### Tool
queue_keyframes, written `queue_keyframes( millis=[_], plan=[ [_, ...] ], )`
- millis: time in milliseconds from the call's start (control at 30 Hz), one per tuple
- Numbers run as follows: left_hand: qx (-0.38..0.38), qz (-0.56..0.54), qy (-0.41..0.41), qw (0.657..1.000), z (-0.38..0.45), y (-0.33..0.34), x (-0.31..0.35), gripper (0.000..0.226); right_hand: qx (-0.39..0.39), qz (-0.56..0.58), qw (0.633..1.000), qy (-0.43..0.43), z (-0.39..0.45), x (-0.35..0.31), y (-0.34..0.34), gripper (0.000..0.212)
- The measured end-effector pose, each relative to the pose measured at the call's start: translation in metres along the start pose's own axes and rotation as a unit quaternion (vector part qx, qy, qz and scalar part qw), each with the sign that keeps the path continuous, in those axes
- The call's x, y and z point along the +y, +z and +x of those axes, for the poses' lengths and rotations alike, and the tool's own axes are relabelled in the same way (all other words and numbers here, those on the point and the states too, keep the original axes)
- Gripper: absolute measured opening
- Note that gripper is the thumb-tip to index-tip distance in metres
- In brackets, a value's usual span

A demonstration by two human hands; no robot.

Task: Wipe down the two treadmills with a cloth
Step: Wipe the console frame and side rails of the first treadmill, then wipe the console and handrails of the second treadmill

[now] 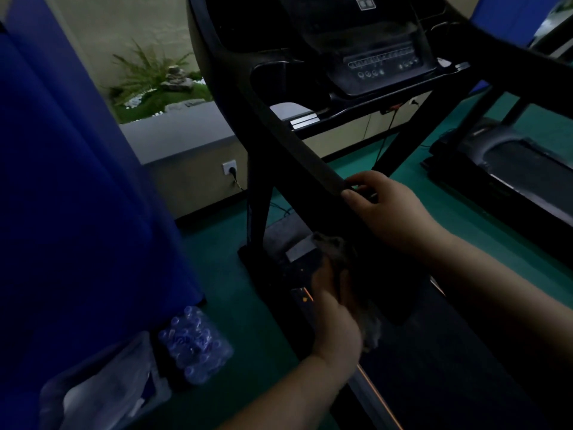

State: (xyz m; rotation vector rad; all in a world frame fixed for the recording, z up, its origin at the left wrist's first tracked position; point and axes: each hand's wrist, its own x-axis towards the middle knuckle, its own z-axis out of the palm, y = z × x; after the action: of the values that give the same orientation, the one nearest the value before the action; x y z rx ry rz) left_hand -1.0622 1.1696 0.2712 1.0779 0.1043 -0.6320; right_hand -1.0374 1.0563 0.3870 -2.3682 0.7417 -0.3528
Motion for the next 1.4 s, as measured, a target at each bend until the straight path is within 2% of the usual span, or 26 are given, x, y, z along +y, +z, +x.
queue_keyframes(
  millis=[67, 167, 333, 533, 633, 700, 767, 900, 1067, 1233, 1400],
  plan=[
    [0.033, 0.009, 0.021, 0.999, 0.015, 0.003, 0.015, 0.025, 0.004, 0.022, 1.0, -0.016, -0.01, 0.005, -0.006, 0.027],
    [0.042, 0.069, 0.087, 0.993, 0.033, 0.005, 0.015, 0.026, 0.034, 0.016, 0.997, -0.063, -0.038, 0.021, -0.009, 0.027],
    [0.043, 0.044, 0.082, 0.995, 0.019, 0.018, -0.005, 0.024, 0.061, 0.053, 0.992, -0.097, -0.071, 0.047, -0.015, 0.026],
    [0.057, 0.112, 0.071, 0.99, -0.042, 0.031, -0.026, 0.031, 0.045, 0.073, 0.989, -0.116, -0.09, 0.07, -0.022, 0.034],
    [0.021, 0.181, 0.074, 0.981, -0.062, 0.022, -0.029, 0.029, 0.04, 0.089, 0.99, -0.103, -0.107, 0.083, -0.026, 0.042],
    [-0.019, 0.229, 0.06, 0.971, -0.072, 0.008, -0.027, 0.039, 0.044, 0.097, 0.991, -0.082, -0.123, 0.097, -0.029, 0.039],
    [-0.057, 0.291, 0.054, 0.953, -0.079, -0.01, -0.024, 0.041, 0.053, 0.108, 0.992, -0.046, -0.143, 0.115, -0.03, 0.034],
    [-0.108, 0.438, 0.028, 0.892, -0.087, -0.045, -0.022, 0.038, 0.04, 0.129, 0.989, 0.059, -0.201, 0.152, -0.025, 0.034],
    [-0.22, 0.617, -0.004, 0.756, -0.086, -0.074, -0.032, 0.046, 0.052, 0.14, 0.968, 0.202, -0.296, 0.177, -0.012, 0.036],
    [-0.323, 0.674, 0.046, 0.663, -0.1, -0.07, -0.05, 0.046, 0.116, 0.167, 0.928, 0.313, -0.383, 0.174, -0.001, 0.027],
    [-0.444, 0.7, 0.105, 0.549, -0.131, -0.043, -0.075, 0.048, 0.181, 0.175, 0.891, 0.377, -0.459, 0.17, -0.002, 0.024]
  ],
)
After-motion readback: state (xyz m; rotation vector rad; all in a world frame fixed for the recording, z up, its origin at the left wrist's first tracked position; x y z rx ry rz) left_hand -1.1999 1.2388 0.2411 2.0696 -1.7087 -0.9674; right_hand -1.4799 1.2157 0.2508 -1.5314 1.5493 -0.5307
